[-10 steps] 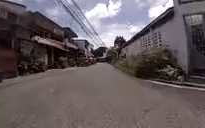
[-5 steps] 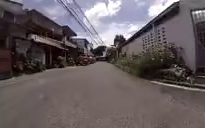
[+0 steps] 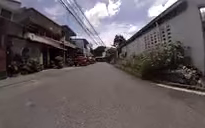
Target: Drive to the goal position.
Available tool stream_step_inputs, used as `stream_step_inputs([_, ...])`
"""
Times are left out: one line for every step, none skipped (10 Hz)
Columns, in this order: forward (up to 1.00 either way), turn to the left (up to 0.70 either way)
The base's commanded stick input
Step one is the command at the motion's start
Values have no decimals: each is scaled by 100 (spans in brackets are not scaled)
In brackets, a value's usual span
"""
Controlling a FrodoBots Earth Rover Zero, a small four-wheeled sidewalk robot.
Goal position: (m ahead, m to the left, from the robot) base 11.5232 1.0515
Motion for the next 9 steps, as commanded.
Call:
stream_step_inputs([70,0])
stream_step_inputs([70,0])
stream_step_inputs([70,0])
stream_step_inputs([70,0])
stream_step_inputs([70,0])
stream_step_inputs([70,0])
stream_step_inputs([70,0])
stream_step_inputs([70,0])
stream_step_inputs([70,0])
